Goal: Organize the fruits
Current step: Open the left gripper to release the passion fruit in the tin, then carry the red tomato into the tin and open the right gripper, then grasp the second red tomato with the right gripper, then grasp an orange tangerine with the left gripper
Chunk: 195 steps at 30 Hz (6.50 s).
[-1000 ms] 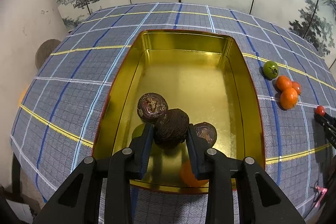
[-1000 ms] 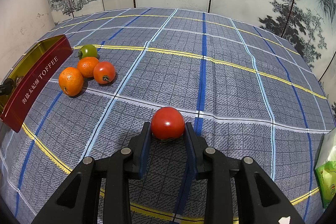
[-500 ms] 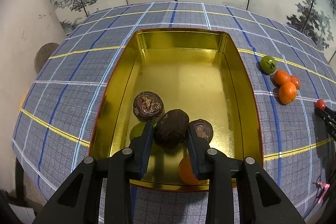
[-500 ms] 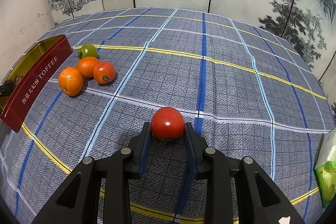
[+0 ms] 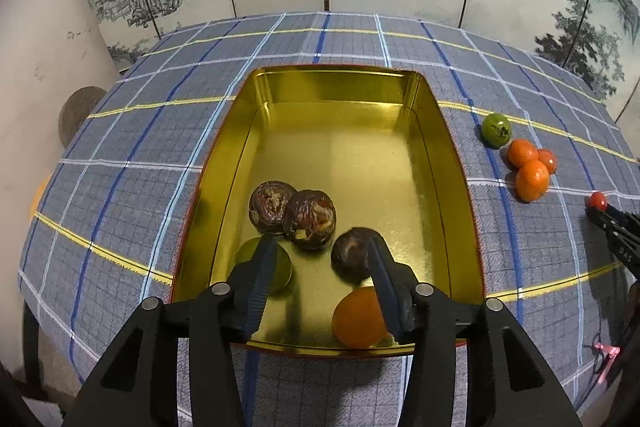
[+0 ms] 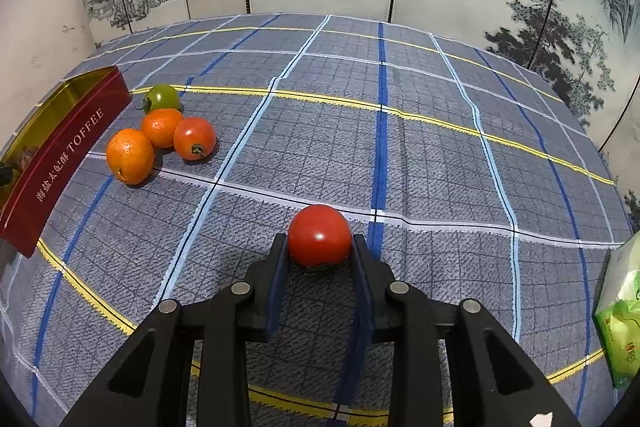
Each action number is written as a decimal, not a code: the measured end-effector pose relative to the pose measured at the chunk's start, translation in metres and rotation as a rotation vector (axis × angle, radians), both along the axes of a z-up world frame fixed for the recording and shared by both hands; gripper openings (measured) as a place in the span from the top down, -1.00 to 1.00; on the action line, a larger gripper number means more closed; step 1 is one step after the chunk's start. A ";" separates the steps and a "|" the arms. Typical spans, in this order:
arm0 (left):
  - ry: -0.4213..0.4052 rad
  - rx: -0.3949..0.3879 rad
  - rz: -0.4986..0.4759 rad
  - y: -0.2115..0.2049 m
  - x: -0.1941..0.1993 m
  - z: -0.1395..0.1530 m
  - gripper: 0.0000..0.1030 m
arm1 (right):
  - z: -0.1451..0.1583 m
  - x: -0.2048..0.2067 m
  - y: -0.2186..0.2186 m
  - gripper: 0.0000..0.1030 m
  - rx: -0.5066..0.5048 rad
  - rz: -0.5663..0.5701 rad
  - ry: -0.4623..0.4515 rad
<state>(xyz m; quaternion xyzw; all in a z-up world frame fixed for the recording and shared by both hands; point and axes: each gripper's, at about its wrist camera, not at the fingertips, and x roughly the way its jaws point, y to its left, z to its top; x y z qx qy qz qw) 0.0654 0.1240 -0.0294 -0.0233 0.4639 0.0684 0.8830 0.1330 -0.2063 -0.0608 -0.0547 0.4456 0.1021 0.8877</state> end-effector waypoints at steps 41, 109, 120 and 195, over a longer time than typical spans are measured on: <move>-0.101 -0.021 0.188 0.072 -0.060 0.023 -0.17 | 0.072 -0.053 0.222 0.46 0.129 0.475 -0.070; -0.055 -0.029 0.130 0.051 -0.072 0.018 -0.17 | 0.065 -0.061 0.231 0.35 0.126 0.502 -0.042; -0.052 -0.048 0.002 -0.001 -0.053 0.021 -0.17 | 0.056 -0.021 0.115 0.35 0.069 0.237 -0.053; 0.070 -0.156 -0.193 -0.148 0.066 -0.017 0.24 | -0.005 0.032 -0.005 0.42 0.038 0.019 -0.004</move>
